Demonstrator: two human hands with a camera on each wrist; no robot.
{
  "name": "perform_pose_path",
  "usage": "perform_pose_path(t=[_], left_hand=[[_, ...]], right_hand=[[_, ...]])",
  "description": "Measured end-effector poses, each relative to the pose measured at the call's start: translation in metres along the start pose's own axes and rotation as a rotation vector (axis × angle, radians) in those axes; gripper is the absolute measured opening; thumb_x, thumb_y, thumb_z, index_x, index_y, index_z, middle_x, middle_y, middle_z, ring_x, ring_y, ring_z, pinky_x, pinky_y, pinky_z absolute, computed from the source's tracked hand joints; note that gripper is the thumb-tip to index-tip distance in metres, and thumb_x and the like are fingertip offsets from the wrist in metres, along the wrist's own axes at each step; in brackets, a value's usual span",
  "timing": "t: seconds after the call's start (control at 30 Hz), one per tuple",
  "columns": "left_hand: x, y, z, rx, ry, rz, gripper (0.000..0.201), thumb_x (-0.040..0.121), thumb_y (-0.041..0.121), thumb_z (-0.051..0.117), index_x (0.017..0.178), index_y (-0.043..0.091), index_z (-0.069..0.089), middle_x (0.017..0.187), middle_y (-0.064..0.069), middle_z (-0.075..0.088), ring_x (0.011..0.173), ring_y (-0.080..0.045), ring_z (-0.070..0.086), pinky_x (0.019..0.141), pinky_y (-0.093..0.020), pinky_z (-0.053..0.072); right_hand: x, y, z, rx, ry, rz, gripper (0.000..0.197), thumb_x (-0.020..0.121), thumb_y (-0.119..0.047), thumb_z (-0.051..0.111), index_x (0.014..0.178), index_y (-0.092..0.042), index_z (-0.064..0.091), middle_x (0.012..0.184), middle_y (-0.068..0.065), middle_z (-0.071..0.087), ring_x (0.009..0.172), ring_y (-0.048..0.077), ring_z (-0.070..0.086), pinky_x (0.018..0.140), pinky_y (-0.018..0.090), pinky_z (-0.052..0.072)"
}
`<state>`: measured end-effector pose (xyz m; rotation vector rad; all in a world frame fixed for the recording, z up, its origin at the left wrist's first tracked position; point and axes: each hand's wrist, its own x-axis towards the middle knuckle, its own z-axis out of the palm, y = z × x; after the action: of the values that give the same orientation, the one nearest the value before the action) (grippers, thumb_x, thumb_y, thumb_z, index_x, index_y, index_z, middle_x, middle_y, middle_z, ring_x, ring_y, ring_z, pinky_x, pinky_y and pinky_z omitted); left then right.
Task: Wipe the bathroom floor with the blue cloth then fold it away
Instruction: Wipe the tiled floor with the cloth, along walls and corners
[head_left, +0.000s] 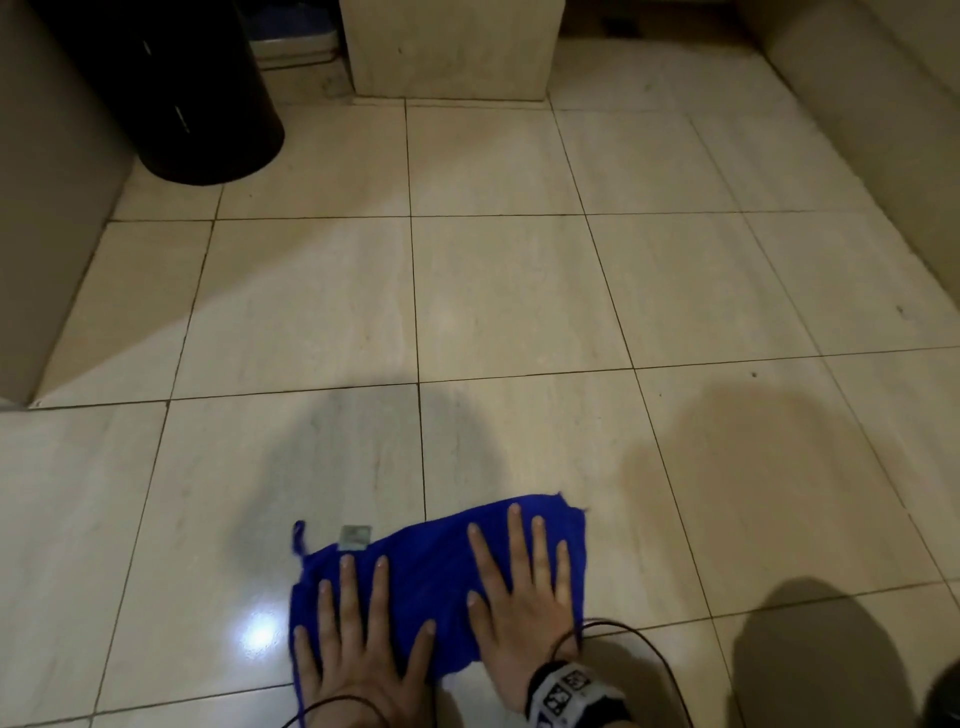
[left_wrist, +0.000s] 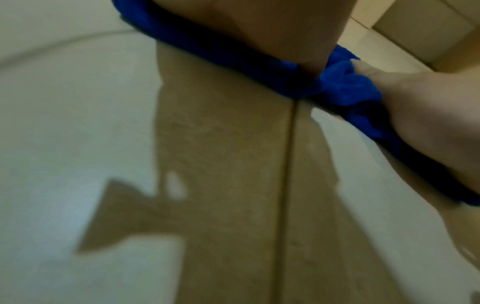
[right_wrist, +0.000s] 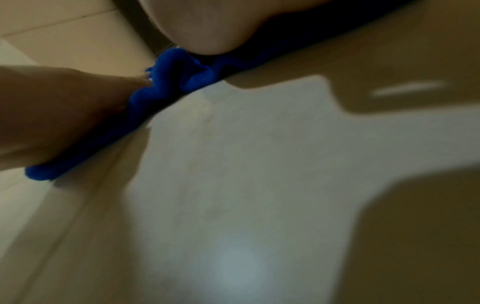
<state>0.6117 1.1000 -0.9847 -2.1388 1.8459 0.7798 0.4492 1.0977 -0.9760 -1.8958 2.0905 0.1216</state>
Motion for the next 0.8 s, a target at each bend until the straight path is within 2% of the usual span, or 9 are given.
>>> perform_pose_path(t=[0.07, 0.13, 0.17, 0.3, 0.37, 0.47, 0.57, 0.7, 0.8], left_hand=[[0.001, -0.02, -0.01, -0.008, 0.036, -0.123, 0.093, 0.074, 0.08, 0.027, 0.153, 0.039, 0.0, 0.161, 0.009, -0.01, 0.141, -0.024, 0.02, 0.116, -0.039, -0.014], [0.005, -0.031, -0.021, 0.053, 0.06, -0.205, 0.09, 0.081, 0.079, 0.02, 0.145, 0.041, -0.03, 0.145, 0.011, -0.048, 0.148, -0.022, -0.001, 0.118, -0.042, -0.01], [0.007, -0.033, -0.024, 0.044, 0.013, -0.255, 0.09, 0.083, 0.079, 0.019, 0.137, 0.039, -0.042, 0.134, 0.008, -0.058, 0.148, -0.023, -0.012, 0.119, -0.044, -0.007], [0.005, -0.021, -0.034, 0.066, -0.091, -0.284, 0.088, 0.088, 0.074, 0.017, 0.124, 0.034, -0.052, 0.131, 0.001, -0.058, 0.146, -0.026, -0.022, 0.118, -0.049, -0.005], [0.004, -0.013, -0.035, 0.05, -0.057, -0.307, 0.086, 0.089, 0.071, 0.017, 0.123, 0.031, -0.052, 0.135, -0.001, -0.057, 0.146, -0.029, -0.023, 0.118, -0.052, -0.004], [0.0, 0.007, -0.03, -0.015, 0.063, -0.324, 0.091, 0.09, 0.068, 0.026, 0.135, 0.027, -0.042, 0.151, -0.008, -0.042, 0.146, -0.033, -0.019, 0.117, -0.054, -0.003], [-0.003, 0.041, -0.015, -0.07, 0.06, -0.269, 0.089, 0.092, 0.064, 0.023, 0.142, 0.023, -0.038, 0.151, -0.011, -0.04, 0.145, -0.035, -0.019, 0.116, -0.055, -0.003], [-0.012, 0.088, 0.007, -0.099, 0.048, -0.047, 0.083, 0.087, 0.069, 0.011, 0.151, 0.017, 0.021, 0.159, -0.017, 0.016, 0.141, -0.04, 0.022, 0.112, -0.056, -0.002], [-0.016, 0.112, 0.019, -0.105, 0.015, 0.046, 0.087, 0.086, 0.071, 0.003, 0.148, 0.018, 0.031, 0.158, -0.018, 0.024, 0.141, -0.041, 0.024, 0.113, -0.059, 0.001]], right_hand=[[-0.003, -0.024, 0.003, 0.042, -0.016, -0.057, 0.066, 0.091, -0.055, 0.037, 0.152, -0.033, 0.029, 0.161, 0.009, 0.024, 0.144, 0.034, 0.03, 0.109, 0.056, 0.021], [-0.004, -0.044, 0.006, 0.07, -0.029, -0.088, 0.073, 0.086, -0.056, 0.042, 0.153, -0.033, 0.026, 0.161, 0.009, 0.022, 0.143, 0.034, 0.03, 0.108, 0.055, 0.022], [-0.004, -0.051, 0.007, 0.079, -0.035, -0.089, 0.073, 0.086, -0.056, 0.042, 0.154, -0.033, 0.025, 0.161, 0.009, 0.022, 0.144, 0.034, 0.03, 0.107, 0.056, 0.022], [-0.003, -0.063, 0.008, 0.115, -0.042, -0.061, 0.069, 0.089, -0.055, 0.038, 0.154, -0.032, 0.026, 0.161, 0.01, 0.022, 0.144, 0.035, 0.028, 0.108, 0.055, 0.021], [-0.004, -0.059, 0.007, 0.122, -0.042, -0.08, 0.068, 0.091, -0.054, 0.036, 0.154, -0.033, 0.024, 0.161, 0.009, 0.021, 0.145, 0.034, 0.026, 0.109, 0.054, 0.02], [-0.003, -0.048, 0.004, 0.111, -0.027, -0.119, 0.065, 0.093, -0.05, 0.034, 0.155, -0.034, 0.021, 0.162, 0.006, 0.019, 0.146, 0.029, 0.023, 0.11, 0.051, 0.018], [-0.004, -0.017, -0.002, 0.057, -0.033, -0.135, 0.064, 0.094, -0.046, 0.033, 0.155, -0.035, 0.019, 0.163, 0.002, 0.017, 0.146, 0.026, 0.021, 0.111, 0.049, 0.017], [-0.011, 0.055, -0.009, 0.034, -0.029, 0.036, 0.058, 0.099, -0.049, 0.023, 0.155, -0.037, 0.016, 0.163, 0.001, 0.016, 0.147, 0.025, 0.016, 0.112, 0.047, 0.014], [-0.016, 0.101, -0.011, 0.036, -0.036, 0.109, 0.055, 0.1, -0.056, 0.003, 0.154, -0.044, 0.001, 0.164, -0.006, -0.008, 0.149, 0.02, -0.001, 0.116, 0.043, -0.001]])
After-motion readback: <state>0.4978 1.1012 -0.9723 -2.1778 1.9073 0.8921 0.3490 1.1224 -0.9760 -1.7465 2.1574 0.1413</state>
